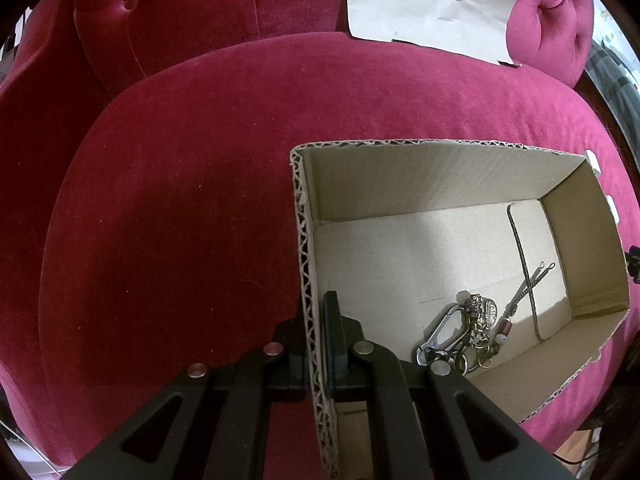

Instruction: Organize rigid objects

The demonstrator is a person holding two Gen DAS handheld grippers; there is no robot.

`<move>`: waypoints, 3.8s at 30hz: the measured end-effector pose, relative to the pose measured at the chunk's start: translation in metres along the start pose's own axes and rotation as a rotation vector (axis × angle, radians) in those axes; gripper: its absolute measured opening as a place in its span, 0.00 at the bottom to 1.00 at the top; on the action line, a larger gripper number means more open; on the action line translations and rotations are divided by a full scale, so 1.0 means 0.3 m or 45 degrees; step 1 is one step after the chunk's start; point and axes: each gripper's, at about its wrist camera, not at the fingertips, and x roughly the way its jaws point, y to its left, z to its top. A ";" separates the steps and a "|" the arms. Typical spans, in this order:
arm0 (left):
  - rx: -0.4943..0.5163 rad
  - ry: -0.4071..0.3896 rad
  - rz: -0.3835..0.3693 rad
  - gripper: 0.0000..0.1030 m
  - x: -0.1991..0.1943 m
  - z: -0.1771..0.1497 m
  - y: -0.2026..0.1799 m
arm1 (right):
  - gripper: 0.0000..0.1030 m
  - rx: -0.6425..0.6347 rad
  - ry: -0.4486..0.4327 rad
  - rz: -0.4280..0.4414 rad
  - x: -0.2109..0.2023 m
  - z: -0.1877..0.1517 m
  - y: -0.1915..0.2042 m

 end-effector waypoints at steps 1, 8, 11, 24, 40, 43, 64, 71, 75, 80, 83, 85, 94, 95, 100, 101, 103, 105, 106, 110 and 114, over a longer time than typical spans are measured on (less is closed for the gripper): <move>0.001 -0.001 0.000 0.05 0.000 0.000 -0.001 | 1.00 0.016 0.009 0.010 0.010 -0.002 -0.008; 0.000 -0.003 0.001 0.05 0.003 0.000 -0.001 | 1.00 0.064 0.053 0.070 0.073 -0.014 -0.053; 0.000 -0.004 0.001 0.05 0.003 0.000 -0.001 | 1.00 0.074 0.052 0.087 0.085 -0.015 -0.062; -0.001 -0.004 0.001 0.05 0.001 -0.002 -0.001 | 0.71 0.046 0.032 0.037 0.034 -0.049 -0.031; 0.001 -0.004 0.001 0.05 0.001 -0.003 0.001 | 0.26 0.068 0.001 -0.008 -0.025 -0.042 -0.040; 0.001 -0.004 0.001 0.05 0.000 -0.003 0.001 | 0.26 0.073 -0.008 -0.011 -0.042 -0.041 -0.034; -0.002 -0.005 -0.003 0.05 0.000 -0.003 0.006 | 0.26 0.036 -0.058 -0.024 -0.200 -0.004 0.010; -0.004 -0.006 -0.005 0.05 -0.001 -0.002 0.006 | 0.27 -0.003 -0.088 -0.002 -0.260 -0.003 0.067; -0.005 -0.006 -0.004 0.05 -0.002 -0.002 0.006 | 0.27 -0.034 -0.104 0.017 -0.291 0.007 0.102; -0.005 -0.006 -0.005 0.05 -0.003 -0.001 0.007 | 0.27 -0.076 -0.130 0.039 -0.334 0.020 0.165; -0.005 -0.006 -0.005 0.05 -0.003 -0.001 0.007 | 0.27 -0.103 -0.146 0.056 -0.353 0.029 0.199; -0.007 -0.006 -0.006 0.05 -0.003 -0.001 0.007 | 0.27 -0.124 -0.156 0.067 -0.371 0.037 0.226; -0.006 -0.006 -0.007 0.05 -0.004 -0.001 0.008 | 0.27 -0.196 -0.195 0.124 -0.429 0.067 0.333; -0.008 -0.006 -0.008 0.05 -0.004 -0.001 0.009 | 0.27 -0.204 -0.197 0.127 -0.433 0.070 0.345; -0.009 -0.006 -0.010 0.05 -0.009 -0.002 0.013 | 0.27 -0.243 -0.207 0.153 -0.441 0.078 0.403; -0.009 -0.006 -0.010 0.05 -0.007 -0.003 0.015 | 0.27 -0.256 -0.210 0.159 -0.444 0.078 0.421; -0.010 -0.006 -0.011 0.05 -0.009 -0.002 0.015 | 0.27 -0.274 -0.213 0.169 -0.448 0.077 0.446; -0.009 -0.006 -0.010 0.05 -0.007 -0.002 0.015 | 0.27 -0.290 -0.216 0.182 -0.449 0.075 0.473; -0.009 -0.006 -0.010 0.05 -0.007 -0.002 0.015 | 0.27 -0.299 -0.216 0.189 -0.451 0.074 0.489; -0.009 -0.006 -0.011 0.05 -0.007 -0.002 0.016 | 0.27 -0.335 -0.218 0.214 -0.452 0.064 0.550; -0.009 -0.006 -0.012 0.05 -0.003 -0.005 0.014 | 0.27 -0.358 -0.216 0.237 -0.445 0.053 0.602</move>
